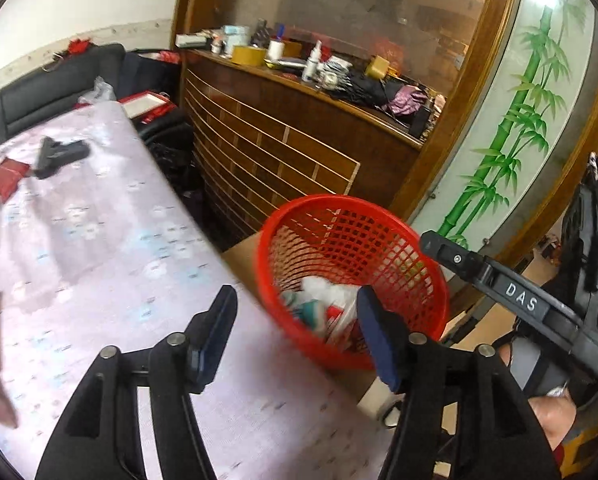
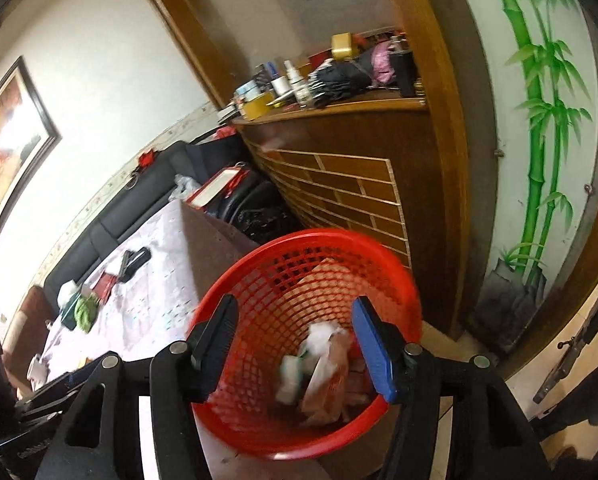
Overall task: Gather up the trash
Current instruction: 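Carry both items to the red wastebasket and open both grippers to drop them, then move both grippers back over the bed toward the remaining trash, then grasp the white spray bottle with the left gripper while the right grasps the white plastic bags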
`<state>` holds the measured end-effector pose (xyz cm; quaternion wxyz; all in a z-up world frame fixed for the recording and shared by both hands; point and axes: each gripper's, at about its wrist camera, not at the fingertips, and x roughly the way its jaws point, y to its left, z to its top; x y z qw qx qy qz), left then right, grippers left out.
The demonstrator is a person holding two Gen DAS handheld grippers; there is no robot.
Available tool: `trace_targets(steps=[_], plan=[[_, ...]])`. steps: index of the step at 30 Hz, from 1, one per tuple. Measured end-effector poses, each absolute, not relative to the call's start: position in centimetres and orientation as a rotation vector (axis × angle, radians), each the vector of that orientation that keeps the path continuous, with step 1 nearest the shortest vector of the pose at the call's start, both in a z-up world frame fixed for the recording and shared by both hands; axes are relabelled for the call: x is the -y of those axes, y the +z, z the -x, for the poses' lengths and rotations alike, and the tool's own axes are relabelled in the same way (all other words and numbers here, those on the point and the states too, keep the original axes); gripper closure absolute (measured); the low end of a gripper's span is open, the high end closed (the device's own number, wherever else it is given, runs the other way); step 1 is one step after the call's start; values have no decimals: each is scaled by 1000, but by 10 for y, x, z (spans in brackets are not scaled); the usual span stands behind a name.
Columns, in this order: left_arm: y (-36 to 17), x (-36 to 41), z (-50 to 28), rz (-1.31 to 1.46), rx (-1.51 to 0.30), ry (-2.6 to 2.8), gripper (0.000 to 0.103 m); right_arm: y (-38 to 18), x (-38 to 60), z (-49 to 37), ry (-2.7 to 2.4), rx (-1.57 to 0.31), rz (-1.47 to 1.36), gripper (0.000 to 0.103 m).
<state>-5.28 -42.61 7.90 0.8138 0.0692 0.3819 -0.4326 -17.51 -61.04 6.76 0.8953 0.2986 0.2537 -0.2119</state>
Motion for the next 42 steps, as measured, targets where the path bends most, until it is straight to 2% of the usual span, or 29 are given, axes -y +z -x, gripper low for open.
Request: trace_targets(steps=[14,22,28,37,40,42], plan=[[73,252,52,-111,-806,-681,39,68,474,118,-151,-656,-460,39],[72,106,31,-44,-758,-386,38,63,392,85,14,-734,-353,39],[49,12,1,41,-813,-205,38,59,344,62,106,-778,-291,39],[14,18,-23,-15,-873,-214,38,48,282,7,241,-857,-181,39],[10,20,-28,2,-894,-247,49,40,264,-11,262,-885,-125,39],[9,21,-30,0,-901,-243,49,35,253,-22,285,-901,-90,39]])
